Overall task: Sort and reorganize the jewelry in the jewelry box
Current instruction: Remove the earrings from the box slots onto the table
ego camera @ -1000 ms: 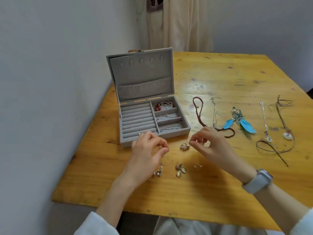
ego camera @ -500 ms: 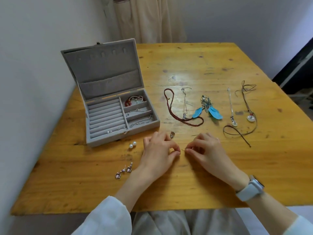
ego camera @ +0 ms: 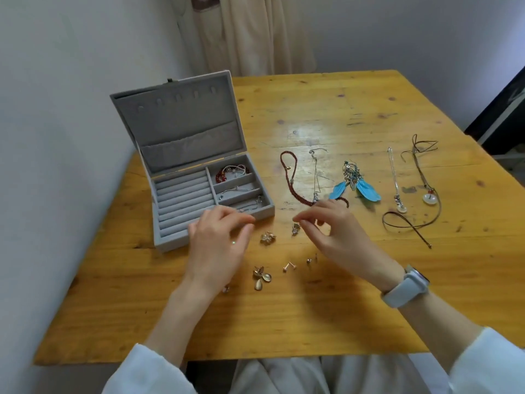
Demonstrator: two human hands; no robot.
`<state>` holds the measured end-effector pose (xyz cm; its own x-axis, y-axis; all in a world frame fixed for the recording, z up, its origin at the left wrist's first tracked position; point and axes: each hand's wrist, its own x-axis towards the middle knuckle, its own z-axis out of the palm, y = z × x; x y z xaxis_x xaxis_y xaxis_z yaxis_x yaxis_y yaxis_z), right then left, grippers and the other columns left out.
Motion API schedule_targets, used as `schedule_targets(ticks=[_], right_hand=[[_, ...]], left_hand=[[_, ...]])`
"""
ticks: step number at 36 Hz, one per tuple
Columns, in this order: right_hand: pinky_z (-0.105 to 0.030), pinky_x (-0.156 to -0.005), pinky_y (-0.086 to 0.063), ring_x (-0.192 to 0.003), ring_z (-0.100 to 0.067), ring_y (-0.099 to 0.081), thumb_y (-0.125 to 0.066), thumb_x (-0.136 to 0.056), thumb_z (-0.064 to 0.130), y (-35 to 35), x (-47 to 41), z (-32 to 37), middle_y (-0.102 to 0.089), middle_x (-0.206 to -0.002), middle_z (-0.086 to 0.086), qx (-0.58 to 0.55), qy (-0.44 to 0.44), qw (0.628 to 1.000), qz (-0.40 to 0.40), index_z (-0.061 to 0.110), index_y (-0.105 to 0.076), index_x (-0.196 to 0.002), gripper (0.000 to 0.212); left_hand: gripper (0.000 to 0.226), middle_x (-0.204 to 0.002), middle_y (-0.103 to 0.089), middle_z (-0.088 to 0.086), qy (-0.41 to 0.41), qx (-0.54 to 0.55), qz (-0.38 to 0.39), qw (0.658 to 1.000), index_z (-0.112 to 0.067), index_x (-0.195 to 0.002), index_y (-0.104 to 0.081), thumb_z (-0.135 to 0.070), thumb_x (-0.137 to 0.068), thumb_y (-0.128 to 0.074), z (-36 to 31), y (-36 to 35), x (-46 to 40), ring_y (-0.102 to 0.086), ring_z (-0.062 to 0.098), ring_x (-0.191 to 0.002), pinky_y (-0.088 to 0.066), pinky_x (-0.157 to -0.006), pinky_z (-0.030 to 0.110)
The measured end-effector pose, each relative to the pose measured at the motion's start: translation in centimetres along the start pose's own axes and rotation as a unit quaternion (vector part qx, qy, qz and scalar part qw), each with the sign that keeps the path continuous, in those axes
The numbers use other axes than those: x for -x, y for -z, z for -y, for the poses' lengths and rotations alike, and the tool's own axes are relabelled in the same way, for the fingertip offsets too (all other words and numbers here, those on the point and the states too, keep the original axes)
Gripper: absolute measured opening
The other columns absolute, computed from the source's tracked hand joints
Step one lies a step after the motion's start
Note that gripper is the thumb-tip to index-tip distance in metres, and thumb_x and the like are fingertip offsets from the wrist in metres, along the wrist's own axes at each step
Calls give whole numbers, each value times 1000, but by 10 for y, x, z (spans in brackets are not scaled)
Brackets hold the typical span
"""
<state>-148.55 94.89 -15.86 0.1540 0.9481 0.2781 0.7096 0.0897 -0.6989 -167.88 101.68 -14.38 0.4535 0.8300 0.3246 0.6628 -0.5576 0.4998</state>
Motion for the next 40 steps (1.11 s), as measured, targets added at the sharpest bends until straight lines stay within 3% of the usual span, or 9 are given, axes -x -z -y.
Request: schedule_targets(ticks=[3, 8, 14, 23, 32, 40], right_hand=[[-29, -73, -38, -78, -13, -46, -59, -86, 15, -15, -23, 16, -55, -79, 8, 14, 39, 999, 13, 17, -69, -96, 14], [-31, -78, -40, -85, -8, -43, -56, -89, 17, -48, -55, 39, -59, -89, 5, 43, 99, 992, 62, 18, -69, -100, 17], [-31, -83, -31, -102, -19, -43, -48, -93, 19, -90, -84, 71, -56, -103, -2, 94, 156, 975, 126, 22, -64, -114, 26], [-32, -85, -29, -103, -15, -40, -48, -93, 30, -103, -103, 77, -53, -104, 4, 185, 186, 943, 205, 27, -66, -108, 24], [-38, -93, -32, -105, -15, -45, -53, -89, 29, -103, -122, 83, -60, -104, 6, 194, 183, 925, 272, 23, -65, -95, 14], [-25, -73, -37, -75, -3, -43, -59, -86, 20, -78, -105, 64, -49, -82, 9, 30, 103, 968, 226, 16, -63, -84, 6]], left_hand=[[16, -97, -56, -8, 39, -51, -35, 997, -22, -101, -69, -21, -86, -61, 25, 18, 1, -46, 11, -100, -25, -87, 29], [23, -109, -59, 2, 132, -111, -29, 985, -20, -109, -67, -23, -90, -55, 63, 38, 8, -44, 19, -109, -25, -85, 33], [25, -117, -56, -2, 136, -130, -16, 982, -21, -112, -66, -24, -91, -53, 90, 41, 15, -39, 17, -115, -27, -90, 35], [27, -120, -53, -6, 112, -108, -25, 987, -23, -115, -64, -26, -92, -51, 97, 38, 23, -36, 12, -117, -23, -93, 29], [24, -112, -58, -10, 62, -128, 20, 990, -27, -111, -65, -29, -92, -51, 99, 52, 4, -35, 9, -111, -16, -83, 25], [22, -103, -61, -7, -93, -199, 103, 970, -31, -107, -68, -28, -88, -59, 94, 58, -25, -44, 18, -104, -23, -84, 34]])
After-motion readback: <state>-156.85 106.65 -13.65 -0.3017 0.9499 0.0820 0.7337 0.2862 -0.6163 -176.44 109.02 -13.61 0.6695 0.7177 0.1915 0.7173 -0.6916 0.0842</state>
